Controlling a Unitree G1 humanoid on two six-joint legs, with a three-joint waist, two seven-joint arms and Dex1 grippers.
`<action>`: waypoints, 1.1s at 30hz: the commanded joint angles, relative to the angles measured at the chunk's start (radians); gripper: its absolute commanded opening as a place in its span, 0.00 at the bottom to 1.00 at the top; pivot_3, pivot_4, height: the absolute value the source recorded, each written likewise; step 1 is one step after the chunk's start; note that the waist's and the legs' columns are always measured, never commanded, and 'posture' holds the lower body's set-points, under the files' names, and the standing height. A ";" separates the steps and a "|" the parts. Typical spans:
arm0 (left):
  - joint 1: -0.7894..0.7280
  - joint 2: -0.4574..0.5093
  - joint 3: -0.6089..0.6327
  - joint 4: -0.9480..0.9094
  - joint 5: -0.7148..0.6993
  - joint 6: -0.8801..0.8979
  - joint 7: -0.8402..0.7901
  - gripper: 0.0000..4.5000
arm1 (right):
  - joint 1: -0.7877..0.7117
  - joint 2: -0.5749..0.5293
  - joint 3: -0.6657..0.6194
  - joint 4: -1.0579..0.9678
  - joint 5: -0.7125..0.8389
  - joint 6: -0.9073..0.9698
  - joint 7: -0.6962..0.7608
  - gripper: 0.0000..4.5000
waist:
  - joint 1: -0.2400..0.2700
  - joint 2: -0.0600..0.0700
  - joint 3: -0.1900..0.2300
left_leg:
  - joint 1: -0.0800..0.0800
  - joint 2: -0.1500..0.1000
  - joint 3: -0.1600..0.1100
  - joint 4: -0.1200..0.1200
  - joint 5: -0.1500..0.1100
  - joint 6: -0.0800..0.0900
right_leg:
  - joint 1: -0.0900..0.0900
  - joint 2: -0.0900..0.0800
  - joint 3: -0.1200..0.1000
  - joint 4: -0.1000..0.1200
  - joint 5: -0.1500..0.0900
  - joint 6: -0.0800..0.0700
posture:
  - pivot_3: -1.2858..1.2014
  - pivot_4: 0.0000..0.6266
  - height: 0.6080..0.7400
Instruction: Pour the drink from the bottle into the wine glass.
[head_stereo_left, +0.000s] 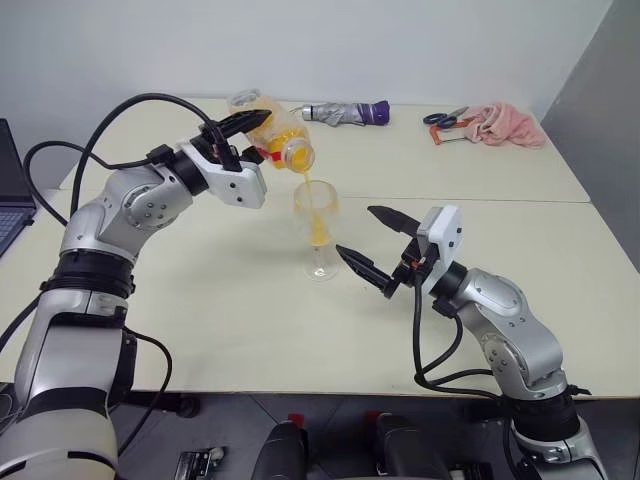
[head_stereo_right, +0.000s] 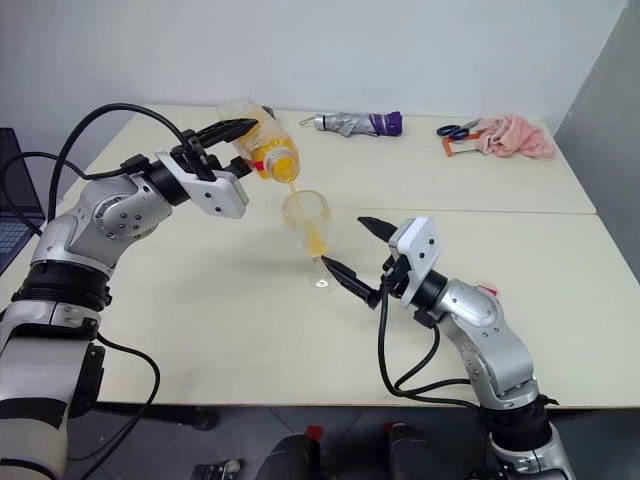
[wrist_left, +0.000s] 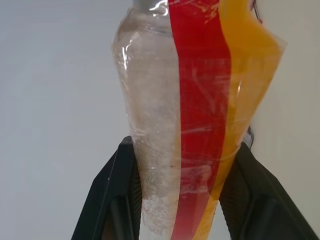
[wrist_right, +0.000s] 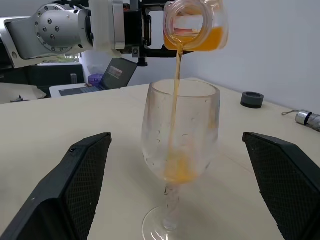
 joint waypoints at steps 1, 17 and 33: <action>-0.042 0.023 0.004 -0.012 0.001 -0.011 0.031 0.37 | 0.007 0.005 0.002 -0.022 -0.003 -0.022 -0.005 1.00 | 0.000 0.000 0.000 | 0.000 0.000 0.000 0.000 0.000 0.000 | 0.000 0.000 0.000 0.000 0.000 0.000 | 0.52 0.24 1.00; -0.066 0.027 -0.011 0.021 0.035 -0.034 0.069 0.37 | 0.052 0.019 0.040 -0.002 -0.038 -0.115 0.023 1.00 | 0.000 0.000 0.000 | 0.000 0.000 0.000 0.000 0.000 0.000 | 0.000 0.000 0.000 0.000 0.000 0.000 | 0.52 0.24 1.00; -0.083 0.036 -0.024 0.033 0.056 -0.044 0.099 0.37 | 0.060 0.030 0.050 -0.001 -0.048 -0.108 0.023 1.00 | 0.000 0.000 0.000 | 0.000 0.000 0.000 0.000 0.000 0.000 | 0.000 0.000 0.000 0.000 0.000 0.000 | 0.52 0.24 1.00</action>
